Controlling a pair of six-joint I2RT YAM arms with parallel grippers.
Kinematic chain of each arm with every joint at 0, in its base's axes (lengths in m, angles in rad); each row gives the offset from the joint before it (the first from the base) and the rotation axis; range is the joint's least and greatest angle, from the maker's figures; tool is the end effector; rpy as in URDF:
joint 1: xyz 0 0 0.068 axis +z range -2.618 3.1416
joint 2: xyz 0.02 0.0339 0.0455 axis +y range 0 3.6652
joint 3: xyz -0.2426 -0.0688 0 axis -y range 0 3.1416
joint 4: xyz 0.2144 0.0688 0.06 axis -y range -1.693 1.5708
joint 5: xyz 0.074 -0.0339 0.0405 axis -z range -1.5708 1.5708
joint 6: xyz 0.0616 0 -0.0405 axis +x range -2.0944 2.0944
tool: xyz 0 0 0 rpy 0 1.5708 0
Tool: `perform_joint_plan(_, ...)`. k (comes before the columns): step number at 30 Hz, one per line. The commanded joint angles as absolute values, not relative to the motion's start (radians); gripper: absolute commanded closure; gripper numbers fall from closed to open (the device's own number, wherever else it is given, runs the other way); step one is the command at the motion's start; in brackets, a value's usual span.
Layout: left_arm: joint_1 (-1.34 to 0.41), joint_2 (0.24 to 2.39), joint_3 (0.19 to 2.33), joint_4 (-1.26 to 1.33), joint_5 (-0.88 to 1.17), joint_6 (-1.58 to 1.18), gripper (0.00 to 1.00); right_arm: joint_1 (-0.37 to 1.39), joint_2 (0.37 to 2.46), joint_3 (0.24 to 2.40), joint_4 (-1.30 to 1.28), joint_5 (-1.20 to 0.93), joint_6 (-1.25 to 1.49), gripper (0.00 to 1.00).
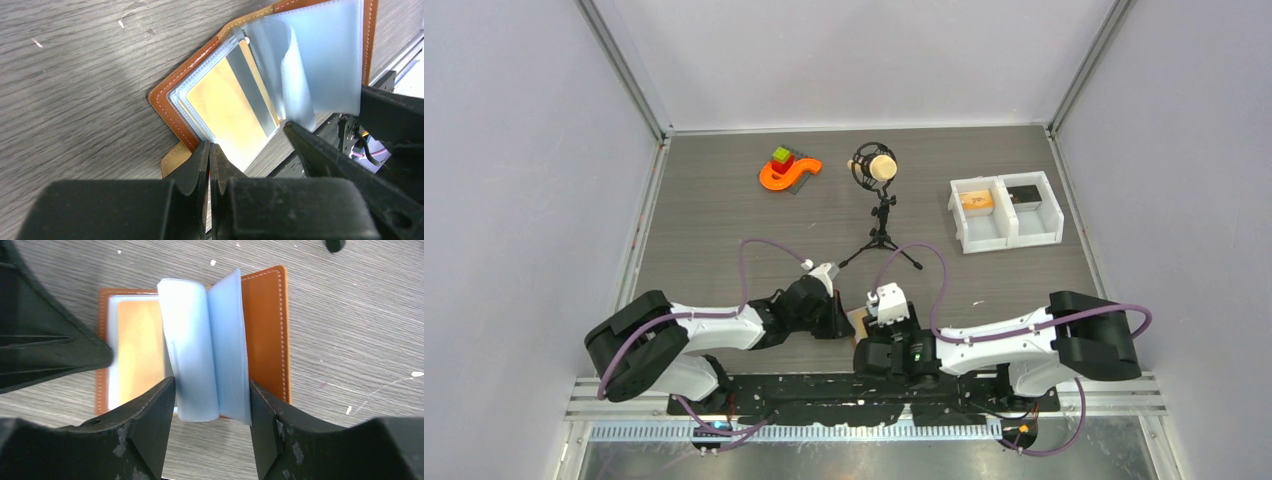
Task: Take the credit cards out of the card holder
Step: Open the card holder at the center of the board.
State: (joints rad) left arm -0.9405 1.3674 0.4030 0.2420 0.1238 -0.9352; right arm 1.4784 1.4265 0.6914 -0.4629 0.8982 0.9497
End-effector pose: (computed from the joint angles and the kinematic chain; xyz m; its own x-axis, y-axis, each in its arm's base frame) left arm 0.1376 -0.2015 0.1198 -0.9204 -0.0933 -0.3797 0.1947 0.7326 -0.6522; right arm 0.0688 0.2199 0.1496 -0.5331 -0.2622 -0.8044 -0.2758 0.9527 -0.1277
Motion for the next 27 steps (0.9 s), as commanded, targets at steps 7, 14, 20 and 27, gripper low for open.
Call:
perform_joint_plan(7, -0.945, 1.348, 0.393, 0.093, 0.057, -0.888, 0.96, 1.387, 1.308, 0.585, -0.39, 0.884, 0.928, 0.46)
perform_joint_plan(14, -0.945, 1.35, 0.413, 0.07, 0.044, -0.877, 0.96, 1.294, 1.237, 0.49, -0.258, 0.755, 0.836, 0.5)
perform_joint_plan(20, -0.945, 1.339, 0.458, 0.003, 0.01, -0.853, 0.96, 1.266, 1.203, 0.465, -0.242, 0.702, 0.833, 0.51)
perform_joint_plan(27, -0.94, 1.277, 0.544, -0.132, -0.058, -0.839, 0.93, 1.244, 1.218, 0.452, -0.173, 0.58, 0.887, 0.52)
